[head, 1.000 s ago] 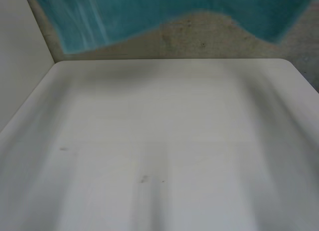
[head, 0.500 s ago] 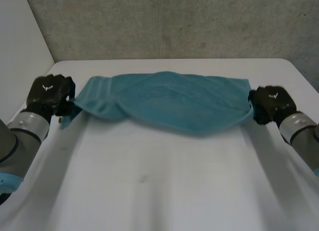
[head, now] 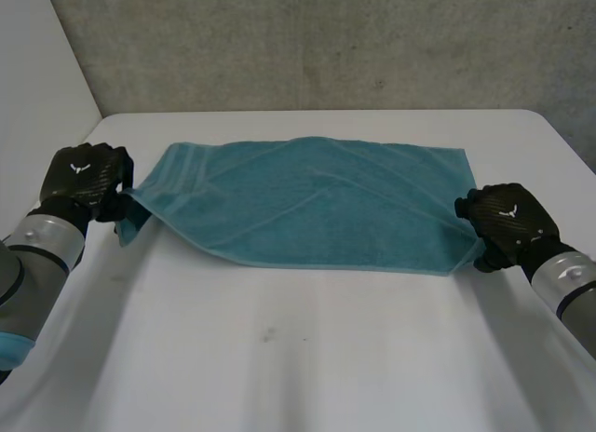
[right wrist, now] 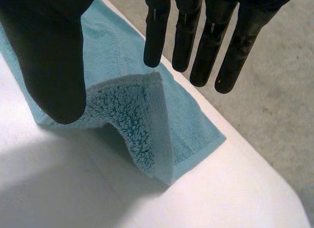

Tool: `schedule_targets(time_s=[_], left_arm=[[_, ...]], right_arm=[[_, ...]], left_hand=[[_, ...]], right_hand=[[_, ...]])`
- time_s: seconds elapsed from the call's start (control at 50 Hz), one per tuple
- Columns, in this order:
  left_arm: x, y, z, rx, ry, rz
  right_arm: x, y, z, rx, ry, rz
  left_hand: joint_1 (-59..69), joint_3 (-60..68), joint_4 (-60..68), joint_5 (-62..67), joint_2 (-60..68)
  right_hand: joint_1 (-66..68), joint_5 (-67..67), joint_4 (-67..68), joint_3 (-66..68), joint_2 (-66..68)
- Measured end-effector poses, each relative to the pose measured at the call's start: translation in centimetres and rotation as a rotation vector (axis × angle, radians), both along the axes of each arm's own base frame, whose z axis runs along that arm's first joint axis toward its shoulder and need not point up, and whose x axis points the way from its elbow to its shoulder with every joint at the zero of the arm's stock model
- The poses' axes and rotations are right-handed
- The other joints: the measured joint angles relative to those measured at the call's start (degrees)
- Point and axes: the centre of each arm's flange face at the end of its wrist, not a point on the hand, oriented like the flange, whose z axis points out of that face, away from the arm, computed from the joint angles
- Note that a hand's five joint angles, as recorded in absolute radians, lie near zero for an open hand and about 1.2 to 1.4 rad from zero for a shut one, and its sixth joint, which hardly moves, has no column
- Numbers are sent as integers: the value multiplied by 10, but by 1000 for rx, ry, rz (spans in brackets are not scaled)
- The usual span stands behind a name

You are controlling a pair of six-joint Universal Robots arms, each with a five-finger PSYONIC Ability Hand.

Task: Fold the laundry

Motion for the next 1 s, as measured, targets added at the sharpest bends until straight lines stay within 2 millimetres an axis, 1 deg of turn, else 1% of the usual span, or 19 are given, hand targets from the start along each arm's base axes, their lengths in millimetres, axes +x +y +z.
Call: schedule_targets(time_s=[0.08,0.22,0.26,0.28,0.36,0.44,0.62,0.64,0.68,0.7,0.74,0.76,0.78,0.8,0.82,0.86,0.92,0.94,1.0], left_arm=[[1,-1,0,1,2,3],[2,-1,0,0,3,4],[2,-2,0,0,2,5],[2,-2,0,0,2,5],[3,-3,-1,1,-1,9],[4,-3,-3,8,-3,11],[4,-5,-12,31,-9,11],[4,-5,-13,33,-10,10],[4,-6,-15,38,-11,10],[4,-6,-16,40,-11,10],[4,-6,-18,45,-16,10],[4,-6,-18,45,-16,10],[4,-7,-20,49,-19,9],[4,-7,-23,54,-29,9],[4,-7,-23,54,-29,9],[4,-8,-28,62,-57,7],[4,-8,-37,70,-115,2],[4,-8,-37,70,-115,2],[4,-8,-46,80,-179,-3]], right_arm=[[-1,2,-5,-45,65,24],[-3,0,-15,-68,155,41],[-3,-1,-20,-70,181,46],[-3,-1,-20,-70,181,46],[-2,-3,-25,-73,214,56],[-1,-4,-26,-73,217,58],[4,-3,-25,-56,180,55],[4,-3,-25,-53,173,52],[3,-6,-23,-41,143,29],[2,-7,-22,-35,130,17],[-2,-12,-18,-19,85,-29],[-2,-12,-18,-19,85,-29],[-3,-13,-17,-14,70,-44],[-9,-18,-12,1,15,-98],[-9,-18,-12,1,15,-98],[-20,-27,0,27,-101,-189],[-31,-34,12,71,-253,-268],[-31,-34,12,71,-253,-268],[-39,-38,17,115,-352,-311]], left_hand=[[0,0,0,0,0],[0,0,0,0,0],[0,0,1,0,0],[0,0,1,0,0],[0,0,1,0,0],[0,0,1,0,0],[0,-1,1,0,-1],[0,-1,0,0,-3],[-91,-111,-112,-89,-116],[-126,-141,-143,-117,-147],[-234,-250,-253,-225,-257],[-234,-250,-253,-225,-257],[-255,-278,-281,-253,-286],[-259,-293,-298,-272,-301],[-259,-293,-298,-272,-301],[-260,-307,-311,-285,-313],[-263,-312,-317,-291,-319],[-263,-312,-317,-291,-319],[-268,-312,-317,-291,-319]], right_hand=[[0,0,0,0,0],[1,8,3,3,3],[46,56,60,61,59],[46,56,60,61,59],[226,262,280,281,280],[246,304,326,321,318],[269,344,365,359,354],[269,345,365,359,354],[269,345,365,359,354],[269,345,365,359,354],[269,345,365,359,354],[269,345,365,359,354],[269,345,365,359,354],[269,345,365,359,354],[269,345,365,359,354],[269,345,365,360,354],[269,345,365,360,354],[269,345,365,360,354],[269,345,365,361,354]])
